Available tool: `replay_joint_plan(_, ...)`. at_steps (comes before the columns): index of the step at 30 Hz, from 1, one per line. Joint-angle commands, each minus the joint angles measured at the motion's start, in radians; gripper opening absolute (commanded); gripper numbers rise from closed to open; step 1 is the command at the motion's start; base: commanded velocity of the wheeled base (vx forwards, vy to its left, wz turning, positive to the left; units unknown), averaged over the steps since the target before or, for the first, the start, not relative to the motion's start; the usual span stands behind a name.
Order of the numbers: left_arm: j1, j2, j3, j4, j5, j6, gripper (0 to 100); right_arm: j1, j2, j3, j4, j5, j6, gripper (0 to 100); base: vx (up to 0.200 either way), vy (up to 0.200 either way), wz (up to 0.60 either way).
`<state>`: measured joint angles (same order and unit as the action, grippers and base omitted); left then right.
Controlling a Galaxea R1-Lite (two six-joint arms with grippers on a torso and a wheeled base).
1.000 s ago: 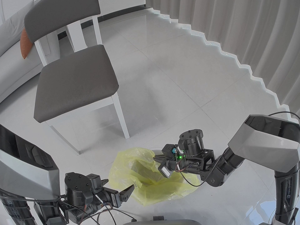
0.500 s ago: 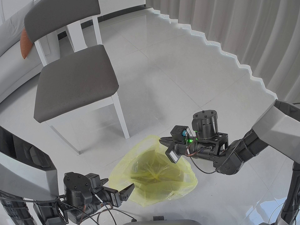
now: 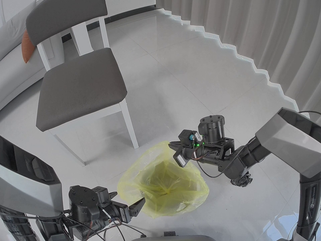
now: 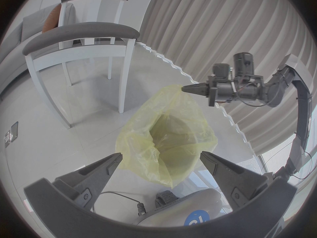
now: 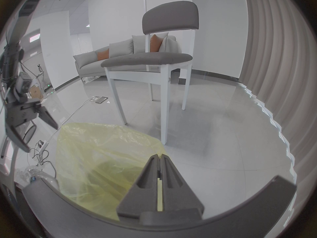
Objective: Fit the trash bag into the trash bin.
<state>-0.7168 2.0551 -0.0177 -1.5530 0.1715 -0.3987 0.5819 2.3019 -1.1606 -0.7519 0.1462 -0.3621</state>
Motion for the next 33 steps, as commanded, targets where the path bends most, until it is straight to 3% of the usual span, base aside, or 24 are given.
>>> replay_joint_plan(1,-0.003,0.003,0.016,-0.018,0.008,-0.002,100,-0.008,0.162,-0.125,0.045,0.004,0.000,0,0.000,0.000,0.00)
replay_joint_plan(8,0.005,0.008,-0.013,-0.018,0.011,-0.002,100,-0.033,0.246,-0.180,0.054,0.004,0.000,0,0.000,0.000,0.00)
replay_joint_plan(23,0.040,0.022,-0.016,-0.018,0.011,-0.003,100,-0.071,0.214,-0.171,0.054,0.004,-0.006,0,0.000,0.000,0.00)
replay_joint_plan(24,0.056,0.034,-0.018,-0.018,0.010,-0.003,100,-0.068,0.206,-0.166,0.051,0.004,-0.014,100,0.000,0.000,0.00)
replay_joint_plan(33,0.157,0.106,-0.053,-0.018,-0.012,0.001,100,-0.070,0.053,-0.057,0.042,-0.002,-0.012,100,0.000,0.000,0.00)
